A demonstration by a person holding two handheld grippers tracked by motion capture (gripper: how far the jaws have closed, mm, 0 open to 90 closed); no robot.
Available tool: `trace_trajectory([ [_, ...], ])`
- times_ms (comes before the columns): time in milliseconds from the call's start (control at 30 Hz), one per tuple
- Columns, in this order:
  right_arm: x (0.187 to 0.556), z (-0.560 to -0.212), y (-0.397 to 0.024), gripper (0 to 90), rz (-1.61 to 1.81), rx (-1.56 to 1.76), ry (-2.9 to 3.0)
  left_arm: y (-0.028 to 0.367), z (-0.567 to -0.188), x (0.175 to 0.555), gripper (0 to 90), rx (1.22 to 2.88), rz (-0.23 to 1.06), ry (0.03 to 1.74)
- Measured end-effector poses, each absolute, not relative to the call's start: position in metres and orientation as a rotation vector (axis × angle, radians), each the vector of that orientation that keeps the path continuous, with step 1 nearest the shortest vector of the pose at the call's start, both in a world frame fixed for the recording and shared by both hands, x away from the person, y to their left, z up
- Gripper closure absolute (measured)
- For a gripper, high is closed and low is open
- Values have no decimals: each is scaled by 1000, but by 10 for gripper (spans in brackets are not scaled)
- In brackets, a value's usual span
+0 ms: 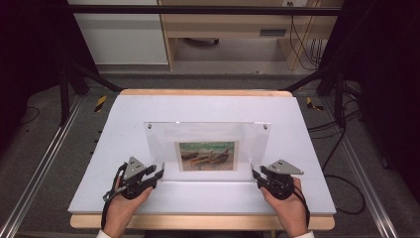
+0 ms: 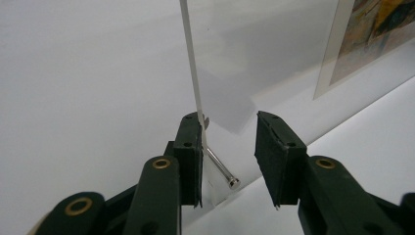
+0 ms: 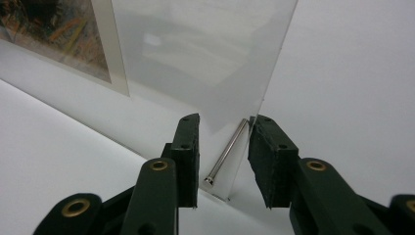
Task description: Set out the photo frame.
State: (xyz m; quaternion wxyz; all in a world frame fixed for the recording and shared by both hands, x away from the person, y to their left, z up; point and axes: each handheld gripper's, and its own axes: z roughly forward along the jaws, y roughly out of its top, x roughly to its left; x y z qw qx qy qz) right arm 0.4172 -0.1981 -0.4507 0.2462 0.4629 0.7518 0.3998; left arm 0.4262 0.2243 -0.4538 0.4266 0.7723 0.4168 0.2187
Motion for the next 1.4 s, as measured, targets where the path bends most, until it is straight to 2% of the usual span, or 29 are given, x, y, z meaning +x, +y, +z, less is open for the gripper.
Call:
trace_trajectory([
  [567,418,-451,-197,630,1103,1266,2057,224,-454,426,619,1948,562,1029],
  [733,418,-451,-197,600,1100,1257,2059,222,-454,427,579,1945,571,1013],
  [800,419,-452,-196,565,1095,1249,2056,221,-454,427,544,1944,572,1003],
  [867,420,-452,-194,465,1094,1253,2052,220,-454,427,492,1940,575,996],
  [1033,422,-451,-191,246,1086,1257,2038,217,-455,429,274,1939,573,977],
  [1100,423,-451,-190,210,1083,1230,2031,216,-455,431,196,1925,563,980],
  [1400,422,-448,-189,102,1110,1177,2008,213,-453,428,75,1906,568,917],
])
